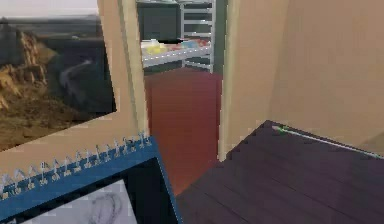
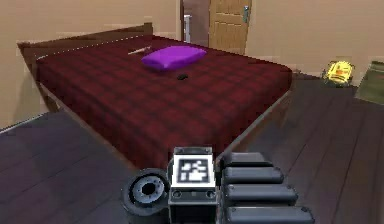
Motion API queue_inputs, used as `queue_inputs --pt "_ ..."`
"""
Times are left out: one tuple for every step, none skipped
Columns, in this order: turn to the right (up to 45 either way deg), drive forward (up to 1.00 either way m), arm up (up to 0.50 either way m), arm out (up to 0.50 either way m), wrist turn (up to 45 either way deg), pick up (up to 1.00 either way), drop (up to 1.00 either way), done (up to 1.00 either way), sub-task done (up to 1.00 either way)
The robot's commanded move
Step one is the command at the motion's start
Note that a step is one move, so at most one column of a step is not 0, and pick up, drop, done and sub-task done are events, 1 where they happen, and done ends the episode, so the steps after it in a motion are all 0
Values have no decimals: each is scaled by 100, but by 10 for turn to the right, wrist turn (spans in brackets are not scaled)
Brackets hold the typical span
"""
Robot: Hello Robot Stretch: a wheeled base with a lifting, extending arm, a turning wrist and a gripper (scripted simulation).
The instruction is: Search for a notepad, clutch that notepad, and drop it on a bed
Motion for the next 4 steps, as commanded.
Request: queue_inputs --pt "120 0 0 0 0 0 0 0 0" --pt "0 35 0 0 0 0 0 0 0" --pt "330 0 0 0 0 0 0 0 0" --pt "30 0 0 0 0 0 0 0 0"
